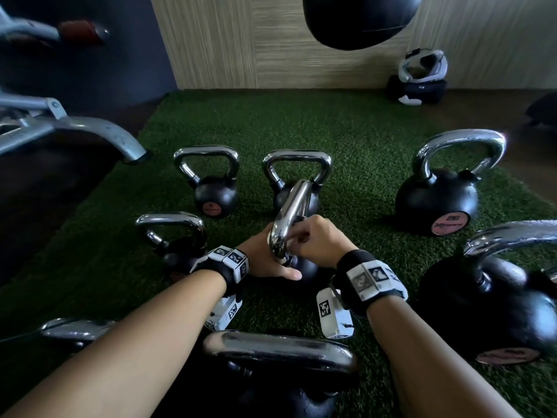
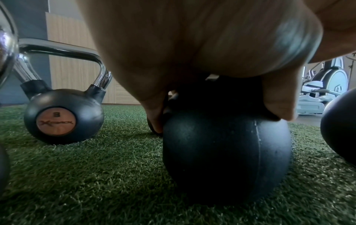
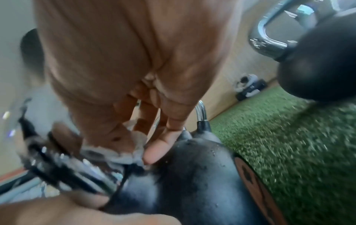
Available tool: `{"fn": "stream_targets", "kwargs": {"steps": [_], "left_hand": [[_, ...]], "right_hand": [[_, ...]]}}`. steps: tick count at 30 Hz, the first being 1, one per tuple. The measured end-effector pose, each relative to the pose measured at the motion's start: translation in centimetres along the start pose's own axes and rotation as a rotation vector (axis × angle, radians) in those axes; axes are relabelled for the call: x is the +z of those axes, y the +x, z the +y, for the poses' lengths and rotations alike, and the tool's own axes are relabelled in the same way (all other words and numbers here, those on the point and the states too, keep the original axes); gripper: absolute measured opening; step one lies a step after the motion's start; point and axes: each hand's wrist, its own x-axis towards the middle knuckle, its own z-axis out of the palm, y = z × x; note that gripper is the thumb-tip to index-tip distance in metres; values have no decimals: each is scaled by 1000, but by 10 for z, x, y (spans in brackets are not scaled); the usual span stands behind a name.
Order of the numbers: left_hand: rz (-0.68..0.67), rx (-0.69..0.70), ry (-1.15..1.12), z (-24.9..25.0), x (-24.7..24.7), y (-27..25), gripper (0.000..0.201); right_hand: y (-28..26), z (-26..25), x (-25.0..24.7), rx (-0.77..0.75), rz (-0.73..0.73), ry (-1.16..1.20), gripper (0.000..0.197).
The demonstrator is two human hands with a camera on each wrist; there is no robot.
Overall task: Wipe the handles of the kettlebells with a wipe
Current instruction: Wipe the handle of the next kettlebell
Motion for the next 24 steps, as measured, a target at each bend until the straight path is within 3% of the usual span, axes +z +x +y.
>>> {"fn": "stream_targets", "kwargs": {"steps": [5, 10, 14, 16, 19, 20, 24], "left_hand": [[-3, 18, 29, 4, -1, -3, 68], [13, 1, -47, 0, 1, -3, 29], [55, 19, -175, -4, 5, -2, 32], [78, 30, -195, -2, 5, -1, 32], [127, 141, -214, -5, 7, 1, 76], [126, 143, -192, -10, 10, 3, 80], [92, 47, -158, -29, 21, 9, 69]], "right_hand": [[-4, 9, -3, -81, -129, 287, 18], [2, 19, -6, -42, -171, 437, 22], [1, 21, -1, -71, -210, 723, 14], [1, 22, 2, 14, -206, 957, 11], [4, 23, 7, 139, -213, 1269, 17], [4, 22, 9, 168, -188, 1328, 17], [0, 24, 15, 173, -210, 1406, 19]]}}
